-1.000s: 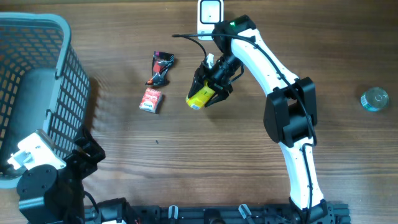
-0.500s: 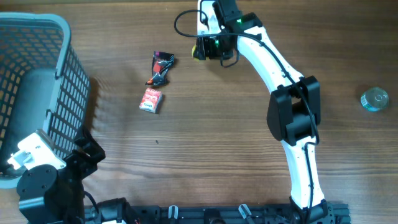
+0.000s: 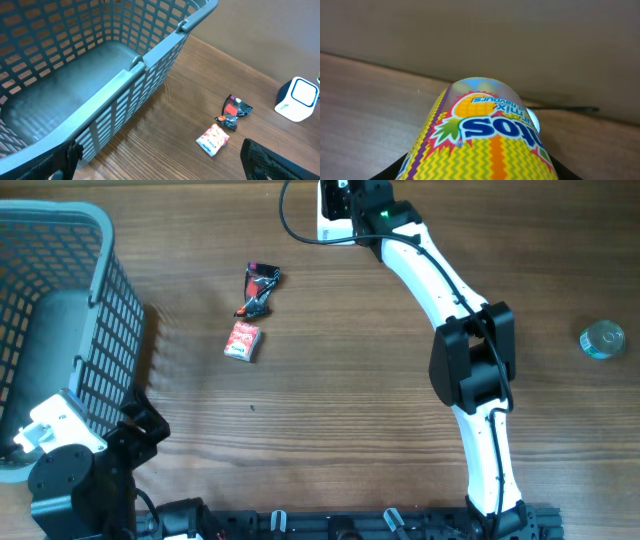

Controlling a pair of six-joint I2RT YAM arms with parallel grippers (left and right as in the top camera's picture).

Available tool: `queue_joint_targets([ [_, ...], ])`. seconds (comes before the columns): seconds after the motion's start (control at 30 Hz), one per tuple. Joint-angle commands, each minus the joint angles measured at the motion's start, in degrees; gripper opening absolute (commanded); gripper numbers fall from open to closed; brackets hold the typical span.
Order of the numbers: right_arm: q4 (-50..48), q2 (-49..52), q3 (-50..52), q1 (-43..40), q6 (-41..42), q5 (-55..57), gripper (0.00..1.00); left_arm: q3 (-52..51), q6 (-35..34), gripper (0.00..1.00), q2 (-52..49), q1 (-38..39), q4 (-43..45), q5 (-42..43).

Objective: Scan the item barcode
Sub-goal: 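Raise the yellow bottle up to the scanner face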

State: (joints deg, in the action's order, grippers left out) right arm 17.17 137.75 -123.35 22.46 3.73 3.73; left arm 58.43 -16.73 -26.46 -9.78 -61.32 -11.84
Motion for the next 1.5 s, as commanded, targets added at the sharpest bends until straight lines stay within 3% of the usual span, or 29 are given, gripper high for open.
queue_joint_targets([
  [0.0,-2.3,1.3,0.5,0.1,-0.7,3.3,0.40,-0.2,-0.2,1.00,-0.1,0.3,0.1,0.6],
  [0.3,-1.6,2.0,0.5,0.0,-2.1,8.7,0.37,-0.2,-0.2,1.00,-0.1,0.3,-0.7,-0.9],
  [0.5,1.7,1.9,0.5,-3.0,-0.7,0.6,0.36,-0.2,-0.2,1.00,-0.1,0.3,-0.8,-2.3],
  [0.7,-5.6,1.9,0.5,-2.8,-2.3,-3.3,0.38,-0.2,-0.2,1.00,-0.1,0.3,-0.7,-2.8],
  [0.9,-5.6,3.1,0.5,-2.3,-3.0,-9.6,0.38,-0.2,-0.2,1.00,-0.1,0.3,-0.7,-2.8],
  [1.47,-12.4,4.4,6.6,-2.6,-11.8,-14.2,0.47,-0.2,-0.2,1.00,-0.1,0.3,-0.7,-2.8],
])
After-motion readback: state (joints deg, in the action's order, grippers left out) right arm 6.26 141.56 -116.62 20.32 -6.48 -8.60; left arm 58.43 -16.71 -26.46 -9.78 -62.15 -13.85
